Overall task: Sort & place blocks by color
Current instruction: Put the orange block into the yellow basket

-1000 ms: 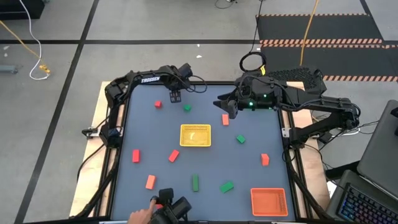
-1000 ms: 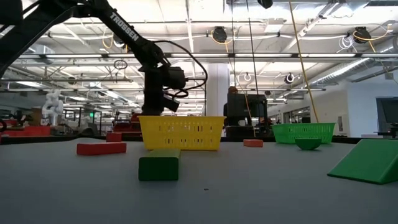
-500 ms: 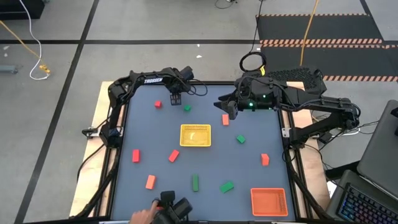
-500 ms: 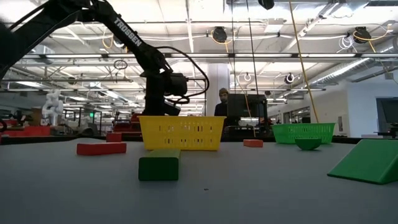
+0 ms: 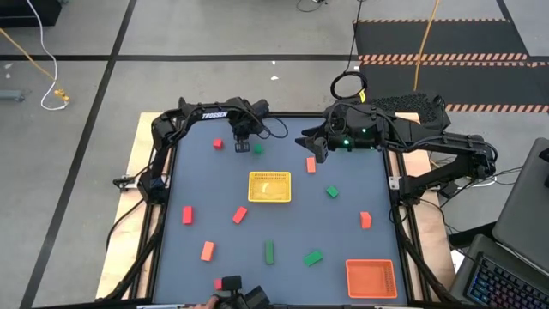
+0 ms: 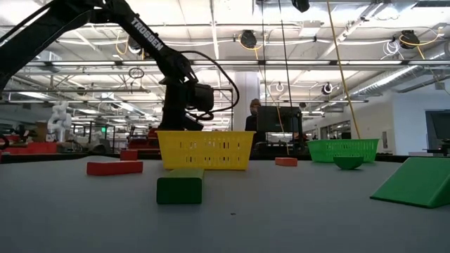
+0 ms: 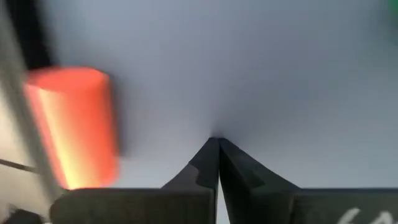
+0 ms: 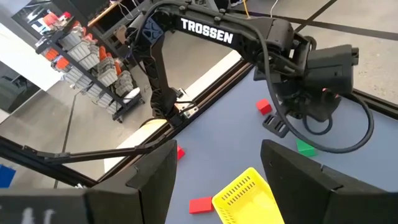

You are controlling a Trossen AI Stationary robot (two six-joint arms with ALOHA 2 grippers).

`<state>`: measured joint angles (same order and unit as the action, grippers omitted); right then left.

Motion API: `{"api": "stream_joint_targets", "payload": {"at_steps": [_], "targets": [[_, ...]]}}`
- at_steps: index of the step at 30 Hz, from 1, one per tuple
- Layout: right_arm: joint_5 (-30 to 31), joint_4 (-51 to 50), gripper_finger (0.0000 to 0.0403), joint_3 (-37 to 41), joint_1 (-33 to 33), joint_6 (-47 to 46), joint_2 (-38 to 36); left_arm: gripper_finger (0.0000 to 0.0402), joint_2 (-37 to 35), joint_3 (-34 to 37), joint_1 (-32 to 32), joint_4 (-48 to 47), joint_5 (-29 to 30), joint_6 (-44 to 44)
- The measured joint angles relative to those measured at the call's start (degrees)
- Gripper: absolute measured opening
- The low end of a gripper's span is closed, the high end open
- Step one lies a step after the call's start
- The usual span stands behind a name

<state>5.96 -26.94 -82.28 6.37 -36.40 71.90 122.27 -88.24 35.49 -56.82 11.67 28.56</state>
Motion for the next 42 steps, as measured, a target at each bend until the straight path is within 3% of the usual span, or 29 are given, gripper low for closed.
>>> {"api": "stream_joint_targets", "payload": {"at_steps": [6,10,19,25,32,42], "targets": [[0.00,0.04,0.0228,0.00,0.00,0.90,0.00,0.0020,-4.04,-0.99,-1.46,1.18,5.99,-0.84],[-0.02,0.09,0.0228,0.00,0.00,0.76,0.00,0.0049,-5.62,-1.17,-0.65,4.90,6.68,-0.48],[-1.77,0.02,0.0228,0.00,-0.51,-1.09,0.00,0.0217,-5.08,-1.30,2.20,8.04,9.94,0.67],[-1.64,0.06,0.0228,0.00,-0.44,-0.83,0.00,0.0296,-5.17,-1.29,2.20,3.99,0.90,0.32],[-1.62,0.08,0.0228,0.00,-0.37,-0.77,0.00,0.0303,-4.81,0.94,3.20,4.46,-1.75,2.01],[-1.75,-1.15,0.0228,0.00,-0.83,-3.59,0.00,0.0247,0.78,1.09,4.77,4.21,-2.09,3.18]]}}
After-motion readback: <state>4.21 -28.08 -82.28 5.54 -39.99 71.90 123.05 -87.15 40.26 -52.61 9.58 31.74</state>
